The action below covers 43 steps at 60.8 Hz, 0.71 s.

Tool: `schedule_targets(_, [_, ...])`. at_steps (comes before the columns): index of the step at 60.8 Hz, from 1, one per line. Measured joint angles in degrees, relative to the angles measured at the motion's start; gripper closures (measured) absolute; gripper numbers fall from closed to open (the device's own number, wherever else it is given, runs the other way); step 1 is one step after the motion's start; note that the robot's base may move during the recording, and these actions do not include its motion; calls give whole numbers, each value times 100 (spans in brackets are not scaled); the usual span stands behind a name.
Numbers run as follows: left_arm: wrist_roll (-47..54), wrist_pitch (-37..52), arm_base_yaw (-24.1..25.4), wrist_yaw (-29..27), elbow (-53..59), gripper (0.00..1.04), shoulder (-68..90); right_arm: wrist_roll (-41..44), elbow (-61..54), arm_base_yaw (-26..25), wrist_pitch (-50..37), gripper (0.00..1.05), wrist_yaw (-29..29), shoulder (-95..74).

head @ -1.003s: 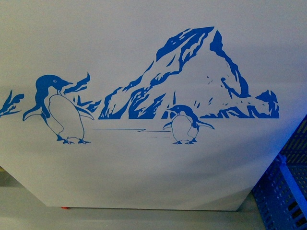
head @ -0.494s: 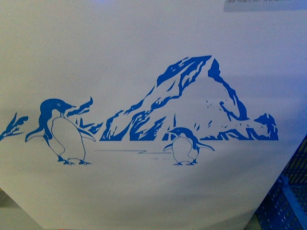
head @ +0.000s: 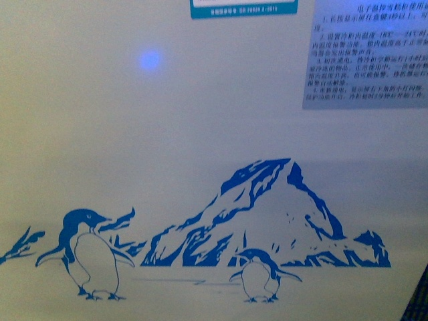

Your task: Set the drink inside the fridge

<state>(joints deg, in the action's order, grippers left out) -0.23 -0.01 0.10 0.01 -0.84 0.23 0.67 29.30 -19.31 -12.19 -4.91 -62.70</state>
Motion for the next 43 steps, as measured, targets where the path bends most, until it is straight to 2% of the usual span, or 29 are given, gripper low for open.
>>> schedule_targets(10, [0,0,0,0,0,8,0,-391,236,868,938,68,800,1655])
schedule_targets(15, [0,0,0,0,0,8,0,-433,256,1633,1399,68,1567,2455])
schedule_targets(26, [0,0,0,0,0,8,0,-417,256,2732,1840,68,2780,3200])
schedule_targets(30, [0,0,0,0,0,8,0,-334,251,3495,1976,68,3659,3591])
schedule_targets(35, [0,0,0,-2,0,8,0,-219,234,4231,1950,68,4457,3814])
schedule_targets(43, [0,0,0,-2,0,8,0,-87,214,4590,1692,68,4994,3910])
